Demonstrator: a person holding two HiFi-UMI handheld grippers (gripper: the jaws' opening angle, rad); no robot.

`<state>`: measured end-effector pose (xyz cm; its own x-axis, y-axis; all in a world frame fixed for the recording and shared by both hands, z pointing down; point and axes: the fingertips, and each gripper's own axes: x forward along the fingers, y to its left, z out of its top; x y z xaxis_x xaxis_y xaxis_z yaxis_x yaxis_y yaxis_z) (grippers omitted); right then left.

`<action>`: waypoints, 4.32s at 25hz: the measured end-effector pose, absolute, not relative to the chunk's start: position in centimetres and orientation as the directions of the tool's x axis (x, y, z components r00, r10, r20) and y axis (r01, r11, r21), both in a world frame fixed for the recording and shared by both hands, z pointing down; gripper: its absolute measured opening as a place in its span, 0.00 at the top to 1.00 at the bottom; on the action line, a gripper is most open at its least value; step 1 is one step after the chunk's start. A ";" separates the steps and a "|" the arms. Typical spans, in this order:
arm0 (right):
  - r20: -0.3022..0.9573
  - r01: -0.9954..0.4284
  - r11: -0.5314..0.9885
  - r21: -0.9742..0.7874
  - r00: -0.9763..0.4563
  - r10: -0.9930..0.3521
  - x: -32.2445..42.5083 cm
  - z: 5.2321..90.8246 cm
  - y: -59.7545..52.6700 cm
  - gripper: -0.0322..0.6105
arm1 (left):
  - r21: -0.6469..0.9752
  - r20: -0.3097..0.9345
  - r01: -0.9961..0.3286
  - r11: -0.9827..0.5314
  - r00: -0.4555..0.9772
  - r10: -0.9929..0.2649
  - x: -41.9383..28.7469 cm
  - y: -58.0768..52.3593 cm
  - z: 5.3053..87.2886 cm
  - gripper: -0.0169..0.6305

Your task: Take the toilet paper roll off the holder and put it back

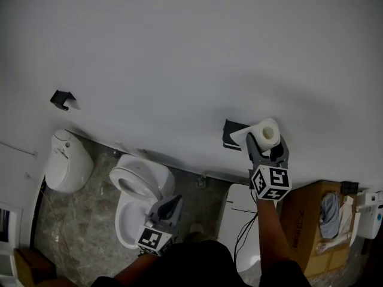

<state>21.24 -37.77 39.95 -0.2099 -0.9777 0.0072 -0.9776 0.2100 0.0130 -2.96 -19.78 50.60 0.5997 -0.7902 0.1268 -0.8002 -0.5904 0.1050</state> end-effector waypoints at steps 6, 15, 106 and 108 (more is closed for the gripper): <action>0.059 -0.974 0.222 0.051 -0.219 -0.974 21.1 42.9 -41.4 0.39 | 0.152 0.161 -0.834 -0.531 0.551 -0.819 -4.0 -20.4 50.7 0.95; 0.117 -0.976 0.195 0.102 -0.183 -0.976 21.3 46.9 -44.5 0.39 | 0.155 0.190 -0.834 -0.530 0.552 -0.812 -4.1 -21.2 52.5 0.95; 0.107 -0.996 0.085 -0.038 -0.089 -0.990 15.3 45.0 -10.7 0.95 | 0.081 0.020 -0.749 -0.657 0.661 -0.750 -6.2 -15.9 46.4 0.95; 0.096 -0.995 0.088 -0.036 -0.091 -0.991 15.4 45.1 -11.1 0.95 | 0.077 0.024 -0.758 -0.647 0.650 -0.759 -6.7 -15.9 46.6 0.95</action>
